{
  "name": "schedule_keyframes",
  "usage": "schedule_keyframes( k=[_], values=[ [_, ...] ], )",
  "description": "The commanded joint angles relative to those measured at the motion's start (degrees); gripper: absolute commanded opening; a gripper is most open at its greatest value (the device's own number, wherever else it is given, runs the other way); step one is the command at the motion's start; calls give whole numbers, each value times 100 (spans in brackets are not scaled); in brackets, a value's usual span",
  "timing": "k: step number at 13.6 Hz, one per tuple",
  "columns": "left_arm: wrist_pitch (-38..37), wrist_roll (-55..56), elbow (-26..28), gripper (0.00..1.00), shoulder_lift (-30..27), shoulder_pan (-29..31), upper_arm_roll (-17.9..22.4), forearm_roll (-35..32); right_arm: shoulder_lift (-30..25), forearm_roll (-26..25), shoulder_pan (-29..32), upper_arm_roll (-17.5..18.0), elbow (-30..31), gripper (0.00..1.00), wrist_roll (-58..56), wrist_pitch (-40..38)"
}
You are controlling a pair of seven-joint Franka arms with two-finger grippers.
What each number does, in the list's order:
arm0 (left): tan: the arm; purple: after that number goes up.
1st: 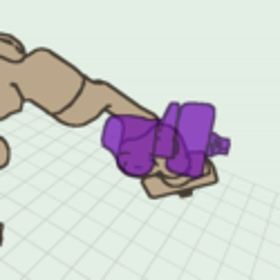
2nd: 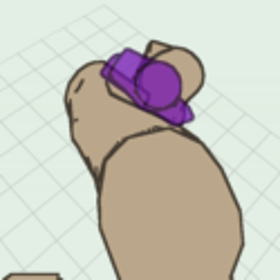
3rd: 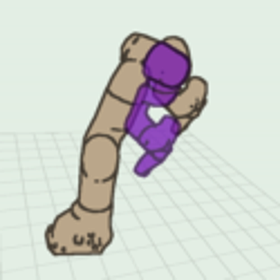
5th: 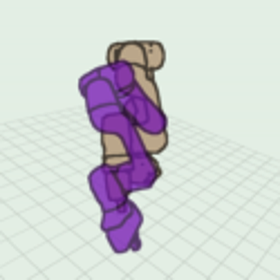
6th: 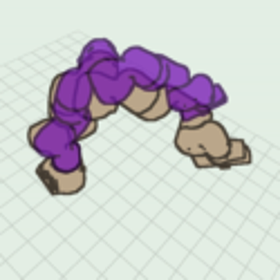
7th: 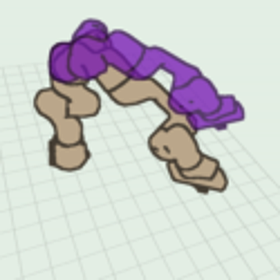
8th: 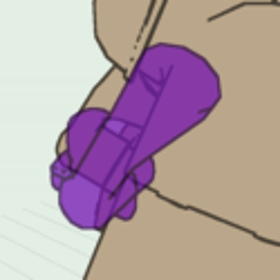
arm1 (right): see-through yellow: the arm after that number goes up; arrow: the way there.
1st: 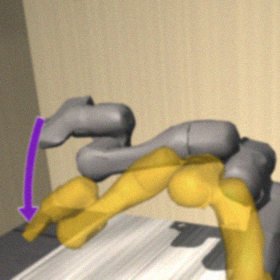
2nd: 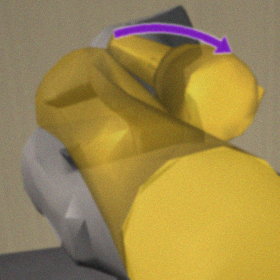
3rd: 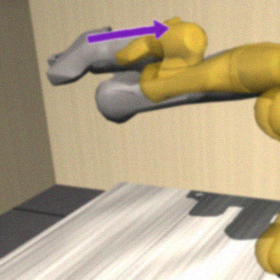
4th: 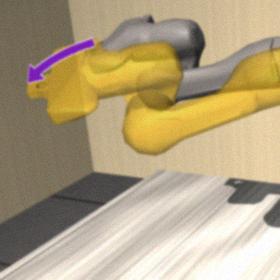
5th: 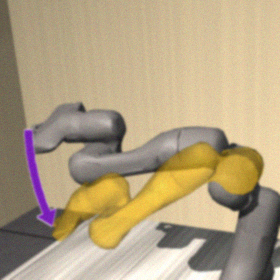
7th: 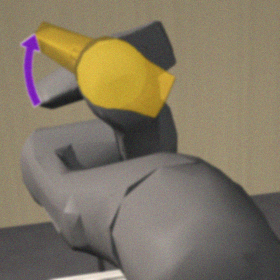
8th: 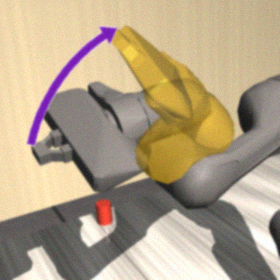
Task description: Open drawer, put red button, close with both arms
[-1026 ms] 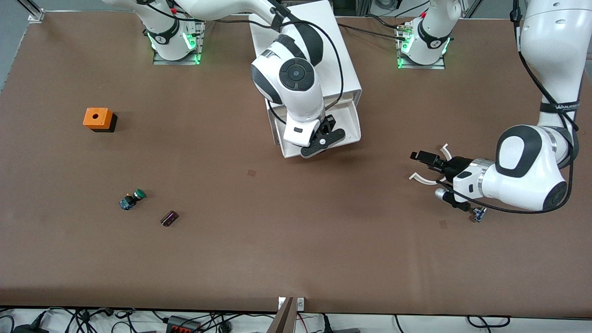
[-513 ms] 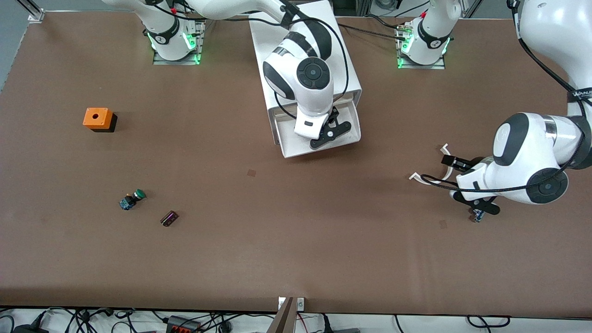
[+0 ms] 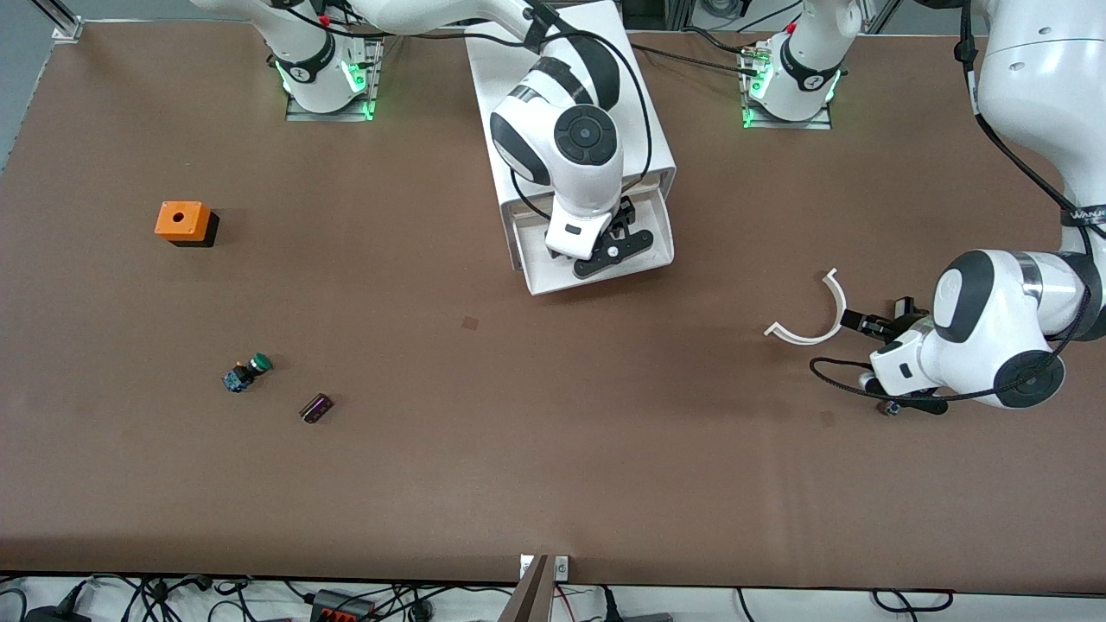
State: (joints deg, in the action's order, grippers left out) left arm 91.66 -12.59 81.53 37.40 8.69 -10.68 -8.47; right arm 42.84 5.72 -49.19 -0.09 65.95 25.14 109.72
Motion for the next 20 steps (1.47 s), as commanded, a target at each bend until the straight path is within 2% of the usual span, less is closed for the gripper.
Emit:
schedule_keyframes(
  k=[1, 4, 9, 10, 13, 15, 17, 20],
  values=[
    [-87, 108, -173, 100, -5, -25, -31, -49, -434, -9, 478, 0, 5, 100, 202, -126],
    [-148, 913, -85, 100, -92, -60, -136, 178, -802, -71, 972, -263, 14, 100, 185, -126],
    [-61, 2968, -76, 100, -67, -86, -1057, 863, -1076, -89, 1411, -1203, 32, 100, -227, -793],
    [166, 3408, -67, 100, -23, -139, -1172, 1073, -1094, -89, 1560, -1248, 32, 100, -463, -916],
    [1149, 4017, 125, 100, 74, -788, -1191, 1119, -1199, -71, 2201, -1239, 84, 100, -1122, -1346],
    [2018, 4466, 528, 100, 48, -1192, -1191, 1111, -1269, 8, 2658, -1239, 84, 100, -1597, -1497],
    [2600, 4520, 793, 100, 22, -1352, -1252, 1146, -1418, 26, 3098, -1239, 102, 100, -2316, -1541],
    [2804, 5142, 1031, 100, -66, -1352, -1787, 1137, -1603, 8, 3389, -1248, 102, 100, -2672, -2137]
  ],
)
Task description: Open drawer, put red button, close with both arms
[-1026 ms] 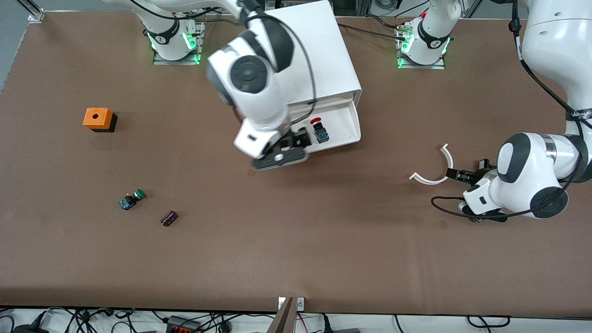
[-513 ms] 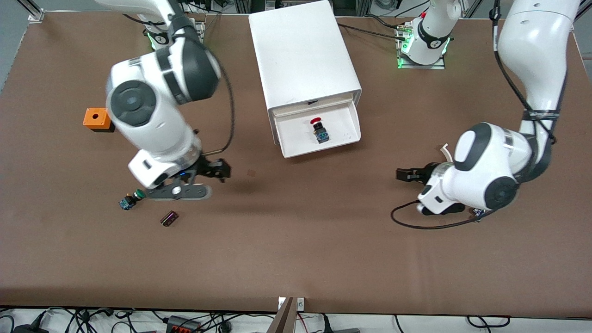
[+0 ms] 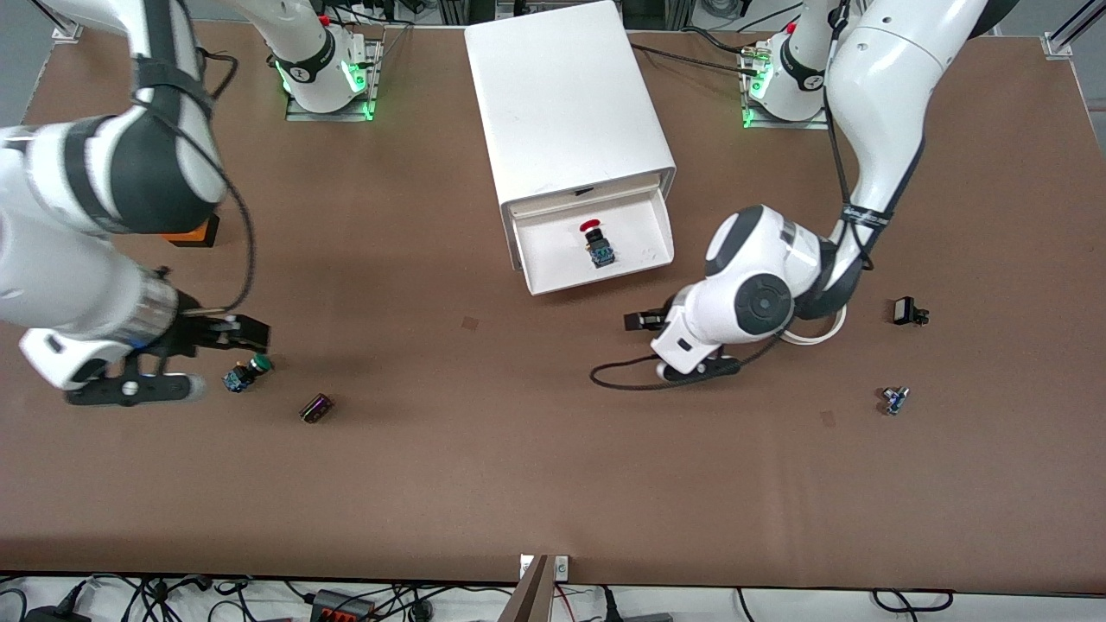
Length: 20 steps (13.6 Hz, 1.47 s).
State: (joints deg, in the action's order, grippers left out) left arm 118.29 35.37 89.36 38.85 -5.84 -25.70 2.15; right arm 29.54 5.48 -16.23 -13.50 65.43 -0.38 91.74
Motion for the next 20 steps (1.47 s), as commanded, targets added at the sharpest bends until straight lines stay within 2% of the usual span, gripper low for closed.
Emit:
schedule_keyframes(
  k=[1, 3, 6, 7, 8, 9, 10, 14, 20],
  values=[
    [194, 356, 327, 100, -211, 110, -373, 67, -352, 14, 154, 58, 146, 100, -129, -480],
    [300, 696, 502, 100, -255, 110, -645, 75, -554, -12, 242, -82, 163, 100, -102, -560],
    [134, 997, 660, 100, -290, 110, -874, 75, -1116, -47, 680, -5, 601, 100, -111, -552],
    [-23, 998, 740, 100, -290, 162, -962, 75, -1231, -47, 1022, 257, 672, 100, -155, -535],
    [-181, 1059, 749, 100, -290, 197, -1067, 75, -1293, -91, 1469, 677, 717, 100, -164, -491],
    [-357, 1198, 732, 100, -290, 198, -1094, 75, -1363, -274, 1699, 977, 795, 100, -129, -482],
    [-481, 1261, 732, 100, -290, 189, -1112, 84, -1468, -511, 1710, 1067, 918, 100, -103, -438],
    [-570, 1270, 767, 100, -220, 224, -1262, 558, -1828, -584, 1702, 1077, 1664, 100, -85, -70],
    [-1079, 1270, 776, 100, -220, 198, -1279, 585, -2944, -689, 1693, 1086, 3210, 100, -172, 555]
  ],
)
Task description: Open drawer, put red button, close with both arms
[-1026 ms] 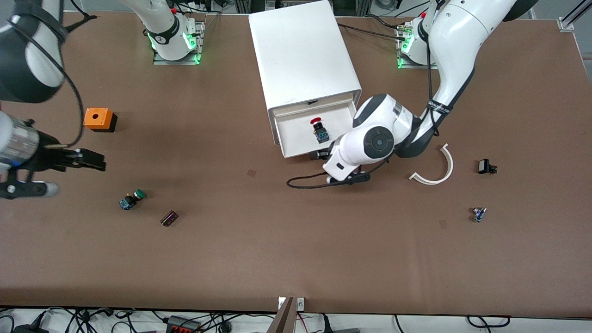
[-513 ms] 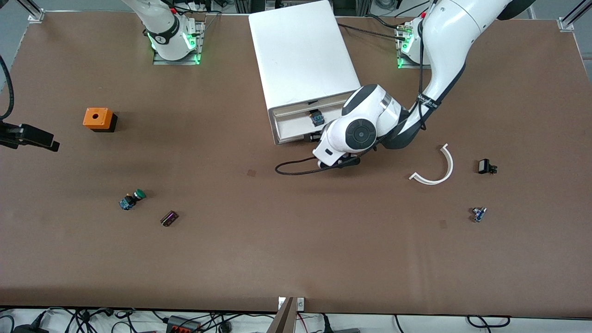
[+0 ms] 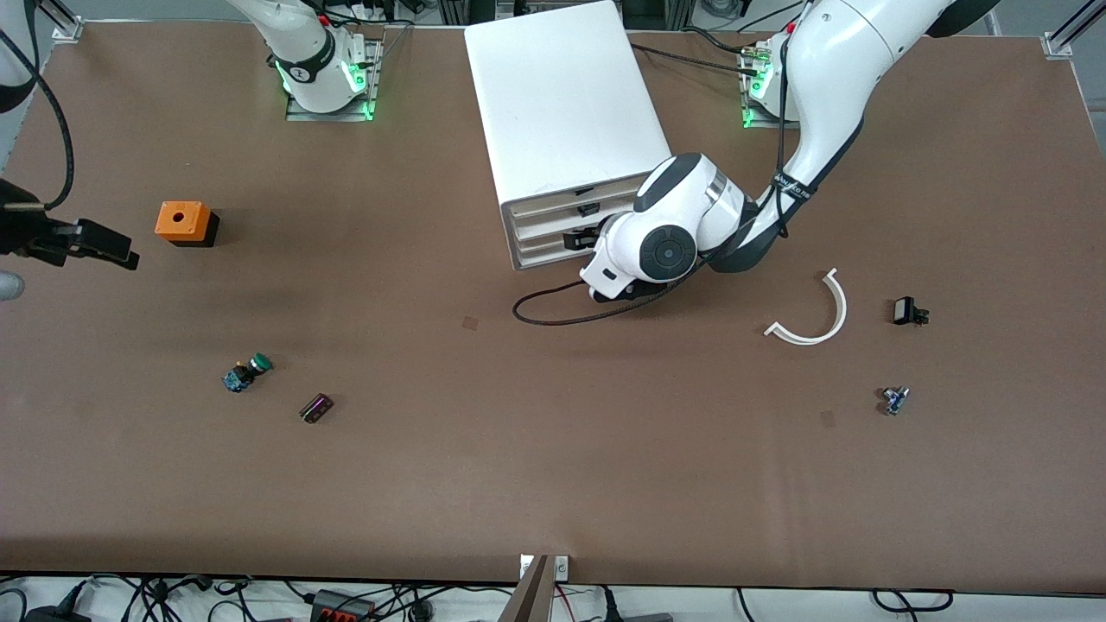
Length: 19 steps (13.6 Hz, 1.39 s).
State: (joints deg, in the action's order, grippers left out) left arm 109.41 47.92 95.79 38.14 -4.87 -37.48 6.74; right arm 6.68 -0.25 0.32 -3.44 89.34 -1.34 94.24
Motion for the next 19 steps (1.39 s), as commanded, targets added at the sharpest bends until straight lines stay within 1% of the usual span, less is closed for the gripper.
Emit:
schedule_keyframes(
  k=[1, 4, 6, 8, 10, 12, 14, 15, 16, 18, 19],
  values=[
    [-262, -28, 133, 100, -140, 126, -101, 126, -781, -115, 39, 81, 987, 100, -77, 331],
    [-315, -72, 72, 100, -166, 205, -93, 108, -835, -115, 39, 81, 1059, 100, -95, 349],
    [-368, -99, -8, 100, -262, 467, -40, -23, -835, -115, 56, 81, 1077, 100, -295, 393],
    [-525, -317, -262, 100, -324, 846, -92, -356, -835, -107, 56, 81, 1033, 100, -297, 393],
    [-946, -669, -674, 100, -333, 1162, -58, -576, -826, -72, 56, 72, 998, 100, -262, 393],
    [-1507, -819, -1139, 100, -420, 1478, -110, -1215, -843, -71, 74, 19, 989, 100, -262, 340],
    [-2035, -1458, -1491, 100, -648, 1585, -93, -1875, -835, -98, 65, 28, 989, 100, -262, 340],
    [-2203, -1792, -1641, 100, -798, 1638, -58, -2070, -835, -98, 65, 28, 989, 100, -262, 349],
    [-2353, -2143, -1756, 100, -912, 1786, -75, -2176, -835, -89, 65, 28, 980, 100, -262, 349],
    [-2625, -3223, -1923, 100, -1219, 2077, -75, -2186, -817, -80, 56, 36, 963, 100, -262, 349],
    [-2679, -3646, -1898, 100, -1473, 2112, 12, -2160, -808, -80, 56, 45, 963, 100, -262, 375]
  ],
)
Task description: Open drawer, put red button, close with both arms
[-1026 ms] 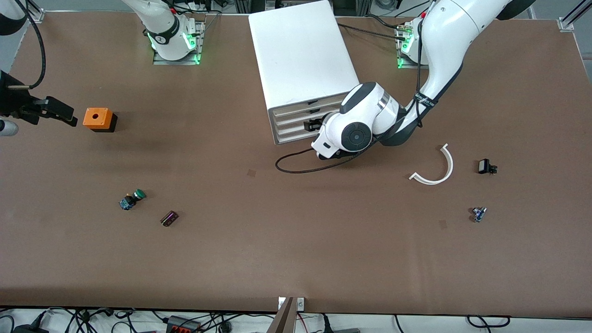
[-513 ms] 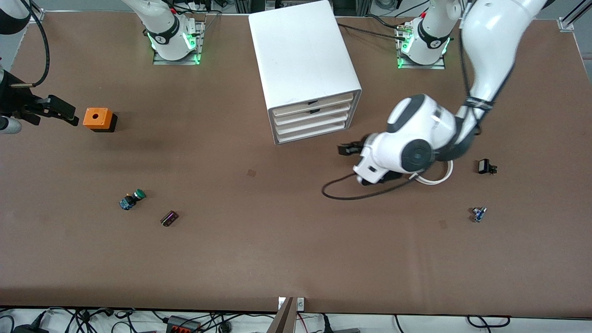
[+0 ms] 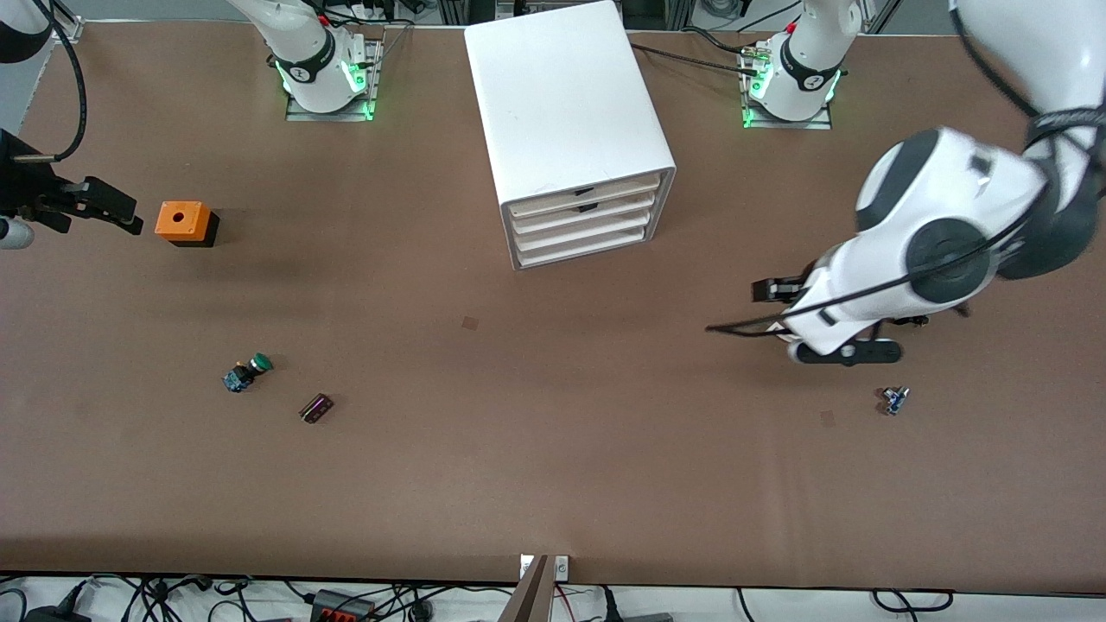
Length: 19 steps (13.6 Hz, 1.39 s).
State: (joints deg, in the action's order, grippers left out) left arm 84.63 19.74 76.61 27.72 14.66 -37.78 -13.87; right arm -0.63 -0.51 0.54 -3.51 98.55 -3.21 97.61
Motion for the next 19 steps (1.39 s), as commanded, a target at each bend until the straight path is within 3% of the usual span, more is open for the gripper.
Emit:
schedule_keyframes(
  k=[1, 3, 5, 7, 9, 11, 19],
  values=[
    [-210, -1127, 99, 100, -765, 133, 373, -29, -69, -55, 34, 60, 33, 100, -75, 47],
    [-228, -1969, 231, 100, -1241, -233, 1346, 601, -60, -46, 25, 61, 41, 100, -75, 65],
    [-158, -2578, 878, 100, -1960, -1085, 2822, 1174, -60, -46, 17, 60, 33, 100, -66, 74],
    [217, -2519, 1739, 100, -2776, -1421, 3406, 1422, -60, -46, 34, 52, 33, 100, -75, 65],
    [580, -2248, 2156, 100, -3158, -1607, 3662, 1440, -78, -55, 34, 52, 33, 100, -75, 48],
    [651, -1607, 2191, 100, -3142, -1581, 3663, 1457, -78, -81, 43, 52, 33, 100, -84, 39],
    [713, -1833, 2034, 100, -3106, -1502, 3637, 1493, -78, -55, 25, 78, 33, 100, -84, -5]
  ],
)
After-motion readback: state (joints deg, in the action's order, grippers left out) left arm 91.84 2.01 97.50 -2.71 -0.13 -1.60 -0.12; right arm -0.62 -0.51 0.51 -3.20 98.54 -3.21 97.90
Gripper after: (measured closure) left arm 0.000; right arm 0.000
